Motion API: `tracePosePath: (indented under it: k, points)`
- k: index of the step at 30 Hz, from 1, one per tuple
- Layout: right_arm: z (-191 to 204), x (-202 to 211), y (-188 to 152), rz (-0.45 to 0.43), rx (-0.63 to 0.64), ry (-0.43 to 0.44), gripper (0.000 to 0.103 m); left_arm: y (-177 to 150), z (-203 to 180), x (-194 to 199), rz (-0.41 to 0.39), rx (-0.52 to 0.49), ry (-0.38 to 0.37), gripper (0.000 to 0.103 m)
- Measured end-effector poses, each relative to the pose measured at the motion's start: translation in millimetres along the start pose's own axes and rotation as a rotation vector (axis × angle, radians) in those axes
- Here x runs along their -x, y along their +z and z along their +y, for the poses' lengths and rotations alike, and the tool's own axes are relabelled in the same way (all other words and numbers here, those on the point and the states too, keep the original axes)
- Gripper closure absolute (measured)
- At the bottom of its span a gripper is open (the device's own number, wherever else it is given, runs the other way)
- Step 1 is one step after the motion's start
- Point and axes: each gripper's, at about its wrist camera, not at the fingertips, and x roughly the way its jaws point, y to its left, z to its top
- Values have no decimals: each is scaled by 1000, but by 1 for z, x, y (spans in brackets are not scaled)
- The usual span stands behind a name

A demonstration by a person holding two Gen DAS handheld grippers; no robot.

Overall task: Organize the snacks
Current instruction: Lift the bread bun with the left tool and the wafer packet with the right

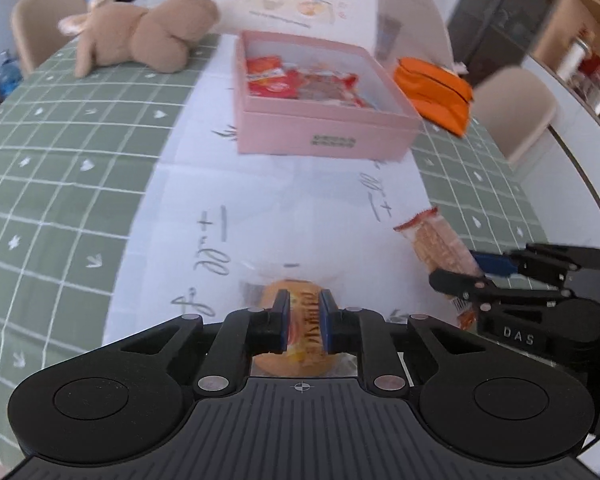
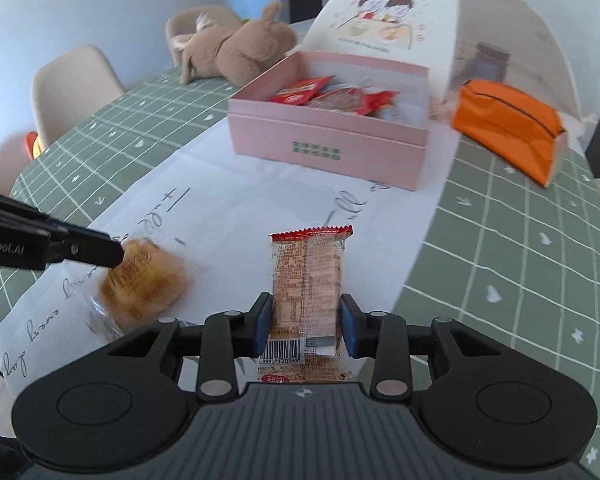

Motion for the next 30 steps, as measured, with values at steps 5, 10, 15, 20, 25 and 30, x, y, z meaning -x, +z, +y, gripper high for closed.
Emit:
tracePosePath:
  k: [5, 10, 15, 20, 25, 30]
  points:
    - [-4, -4, -8, 4, -18, -18, 68, -9, -21, -10, 51, -162, 32, 80]
    - [0, -16, -22, 32, -23, -22, 64, -9, -28, -14, 51, -222, 56, 79]
    - [11, -24, -26, 29, 9, -34, 38, -2, -38, -23, 52, -252, 67, 76]
    - [13, -31, -24, 25, -1, -54, 21, -1, -39, -28, 23, -245, 46, 75]
    - [7, -33, -26, 9, -9, -54, 14, -6, -28, -14, -11, -214, 143, 76]
    - [5, -33, -31, -18, -9, -59, 7, -6, -18, -11, 19, -116, 101, 75]
